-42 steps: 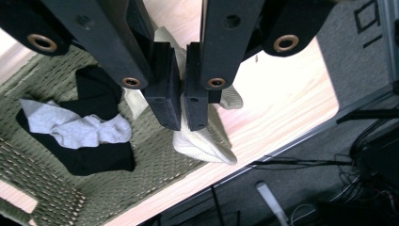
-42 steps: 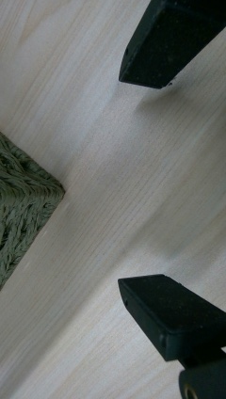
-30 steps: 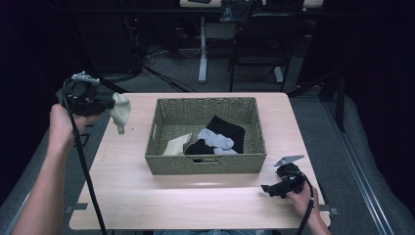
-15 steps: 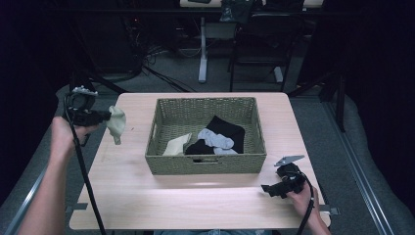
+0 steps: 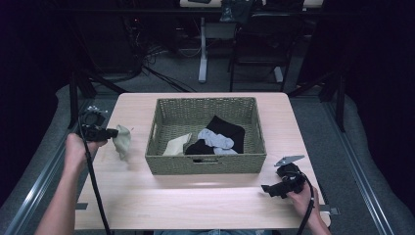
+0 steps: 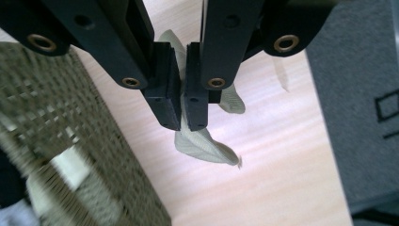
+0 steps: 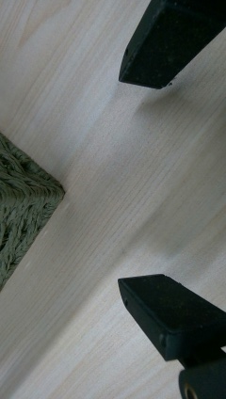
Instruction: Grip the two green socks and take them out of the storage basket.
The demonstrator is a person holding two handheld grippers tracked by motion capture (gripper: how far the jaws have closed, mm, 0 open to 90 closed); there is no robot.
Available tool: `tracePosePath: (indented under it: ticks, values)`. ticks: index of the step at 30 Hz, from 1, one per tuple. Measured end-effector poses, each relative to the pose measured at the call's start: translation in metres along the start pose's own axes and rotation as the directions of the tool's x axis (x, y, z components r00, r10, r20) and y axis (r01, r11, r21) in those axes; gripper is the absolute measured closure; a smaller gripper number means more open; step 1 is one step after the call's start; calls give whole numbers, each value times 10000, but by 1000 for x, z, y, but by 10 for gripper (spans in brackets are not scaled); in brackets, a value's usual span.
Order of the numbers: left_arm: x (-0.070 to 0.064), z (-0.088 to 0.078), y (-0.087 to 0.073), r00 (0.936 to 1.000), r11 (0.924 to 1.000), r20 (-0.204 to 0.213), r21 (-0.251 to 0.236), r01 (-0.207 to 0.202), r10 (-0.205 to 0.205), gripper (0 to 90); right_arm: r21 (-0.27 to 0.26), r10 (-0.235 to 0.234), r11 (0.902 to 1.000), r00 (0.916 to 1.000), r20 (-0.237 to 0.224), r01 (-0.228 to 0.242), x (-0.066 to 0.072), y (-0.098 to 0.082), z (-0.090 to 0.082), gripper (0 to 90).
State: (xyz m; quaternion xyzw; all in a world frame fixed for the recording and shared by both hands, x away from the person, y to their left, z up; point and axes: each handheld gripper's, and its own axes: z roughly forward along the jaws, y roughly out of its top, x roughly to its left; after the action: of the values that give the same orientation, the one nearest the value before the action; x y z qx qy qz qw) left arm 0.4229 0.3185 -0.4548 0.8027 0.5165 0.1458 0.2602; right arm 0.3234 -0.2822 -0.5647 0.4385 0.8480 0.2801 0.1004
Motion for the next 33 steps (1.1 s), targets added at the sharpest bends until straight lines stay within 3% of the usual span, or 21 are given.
tracePosePath:
  ticks: [10, 18, 22, 33]
  values:
    - [-2, 40, -26, 9980, 9980, 481, 493, 394, -418, 852, -4, -2, 10000, 10000, 15, 2, 0, 0, 0, 29]
    - [-3, 62, -43, 9894, 9914, 683, 374, 1256, -1279, 850, 33, -44, 10000, 10000, 30, 44, 0, 0, 0, 29]
    - [-7, 74, -49, 9907, 9906, 496, 590, 1236, -1266, 850, 5, -35, 10000, 10000, 62, 35, 0, 0, -1, 29]
    - [-10, 85, -53, 9923, 9867, 57, 1069, 1226, -1239, 838, 48, -92, 9999, 9999, 48, 92, 0, 0, -2, 30]
